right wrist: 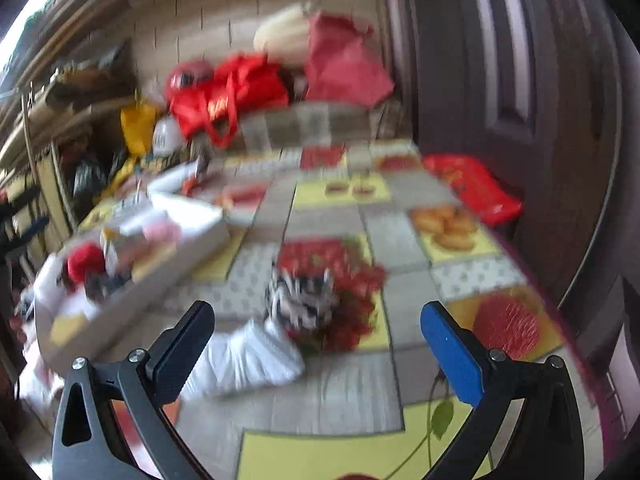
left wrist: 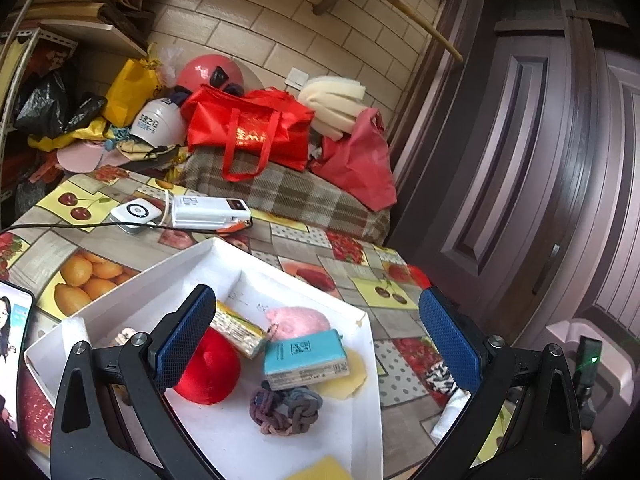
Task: Organize soft objects
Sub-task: 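Swing the right gripper to the white sock on the table and grasp it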
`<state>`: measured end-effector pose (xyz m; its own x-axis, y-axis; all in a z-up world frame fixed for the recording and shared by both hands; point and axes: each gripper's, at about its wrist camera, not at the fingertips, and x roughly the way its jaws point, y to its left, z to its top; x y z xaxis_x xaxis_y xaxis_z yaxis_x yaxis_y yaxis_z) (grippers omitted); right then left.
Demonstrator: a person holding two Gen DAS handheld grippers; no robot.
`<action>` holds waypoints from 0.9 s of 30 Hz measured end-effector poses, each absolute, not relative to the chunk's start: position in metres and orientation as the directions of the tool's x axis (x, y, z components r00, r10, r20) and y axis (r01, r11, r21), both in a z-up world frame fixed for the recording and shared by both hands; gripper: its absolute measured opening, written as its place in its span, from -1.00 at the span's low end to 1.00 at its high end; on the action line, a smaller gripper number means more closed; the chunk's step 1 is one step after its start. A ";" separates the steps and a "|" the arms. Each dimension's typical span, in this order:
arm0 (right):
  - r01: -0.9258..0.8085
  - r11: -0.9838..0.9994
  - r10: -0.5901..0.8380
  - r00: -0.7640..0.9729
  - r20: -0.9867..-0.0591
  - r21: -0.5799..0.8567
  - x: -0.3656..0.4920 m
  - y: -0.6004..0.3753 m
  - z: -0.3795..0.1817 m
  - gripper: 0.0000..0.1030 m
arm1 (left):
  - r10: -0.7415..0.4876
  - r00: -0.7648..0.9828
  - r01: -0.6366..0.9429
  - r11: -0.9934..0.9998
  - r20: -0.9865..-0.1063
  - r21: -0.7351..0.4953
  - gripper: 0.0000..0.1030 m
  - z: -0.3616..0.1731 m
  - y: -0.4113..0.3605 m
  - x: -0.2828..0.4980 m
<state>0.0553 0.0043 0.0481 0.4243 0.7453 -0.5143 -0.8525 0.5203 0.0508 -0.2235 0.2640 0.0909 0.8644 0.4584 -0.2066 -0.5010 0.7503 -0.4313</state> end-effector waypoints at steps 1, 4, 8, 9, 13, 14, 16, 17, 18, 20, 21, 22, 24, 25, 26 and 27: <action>-0.859 0.507 0.748 0.404 -0.527 0.062 0.056 0.001 0.045 1.00 | 0.456 0.865 -0.501 0.754 -0.210 -0.426 0.99 0.091 0.263 -0.222; -0.887 0.447 0.759 0.305 -0.575 0.120 0.051 0.011 0.036 1.00 | 0.456 0.863 -0.504 0.765 -0.215 -0.401 0.99 0.091 0.258 -0.218; -0.887 0.456 0.696 0.300 -0.653 0.078 0.040 0.036 0.026 1.00 | 0.459 0.861 -0.509 0.773 -0.220 -0.378 0.99 0.091 0.255 -0.216; -0.881 0.468 0.676 0.303 -0.672 0.074 0.036 0.043 0.022 1.00 | 0.457 0.861 -0.508 0.774 -0.222 -0.377 0.99 0.091 0.255 -0.215; -0.863 0.502 0.648 0.334 -0.684 0.054 0.035 0.052 0.018 1.00 | 0.454 0.861 -0.508 0.775 -0.228 -0.377 0.99 0.091 0.255 -0.213; -0.861 0.508 0.630 0.351 -0.693 0.025 0.033 0.058 0.016 1.00 | 0.452 0.862 -0.507 0.775 -0.230 -0.377 0.99 0.091 0.255 -0.213; -0.867 0.498 0.593 0.352 -0.724 -0.014 0.032 0.068 0.011 1.00 | 0.447 0.864 -0.504 0.778 -0.233 -0.376 0.99 0.090 0.254 -0.212; -0.871 0.491 0.576 0.342 -0.742 -0.020 0.033 0.071 0.007 1.00 | 0.446 0.864 -0.503 0.779 -0.234 -0.374 0.99 0.090 0.254 -0.212; -0.873 0.488 0.568 0.331 -0.754 -0.016 0.037 0.072 0.005 0.99 | 0.444 0.865 -0.502 0.781 -0.235 -0.371 0.99 0.090 0.253 -0.211; -0.870 0.492 0.569 0.327 -0.755 -0.006 0.040 0.065 0.005 0.59 | 0.442 0.865 -0.501 0.786 -0.237 -0.363 0.99 0.090 0.252 -0.210; -0.872 0.489 0.574 0.331 -0.749 -0.011 0.040 0.062 0.006 0.37 | 0.440 0.865 -0.500 0.790 -0.240 -0.356 0.99 0.090 0.250 -0.208; -0.880 0.475 0.585 0.324 -0.744 -0.010 0.040 0.057 0.008 0.09 | 0.436 0.867 -0.497 0.795 -0.242 -0.348 0.99 0.091 0.249 -0.207; -0.881 0.473 0.595 0.315 -0.739 0.006 0.044 0.041 0.010 -0.21 | 0.419 0.872 -0.484 0.812 -0.251 -0.325 0.99 0.091 0.243 -0.202; -0.875 0.483 0.598 0.314 -0.737 0.019 0.048 0.033 0.011 -0.21 | 0.408 0.876 -0.475 0.823 -0.258 -0.313 0.99 0.091 0.240 -0.199; -0.865 0.500 0.603 0.316 -0.732 0.038 0.054 0.021 0.013 -0.21 | 0.395 0.879 -0.465 0.835 -0.267 -0.296 0.99 0.091 0.235 -0.195; -0.849 0.525 0.611 0.326 -0.722 0.061 0.063 0.006 0.016 -0.21 | 0.375 0.884 -0.447 0.853 -0.280 -0.269 0.99 0.090 0.228 -0.187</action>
<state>0.0625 0.0061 0.0157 0.3258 0.6107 -0.7217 -0.8488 0.5251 0.0612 -0.1874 0.2275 0.0904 0.8838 0.3750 -0.2798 -0.4472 0.8530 -0.2692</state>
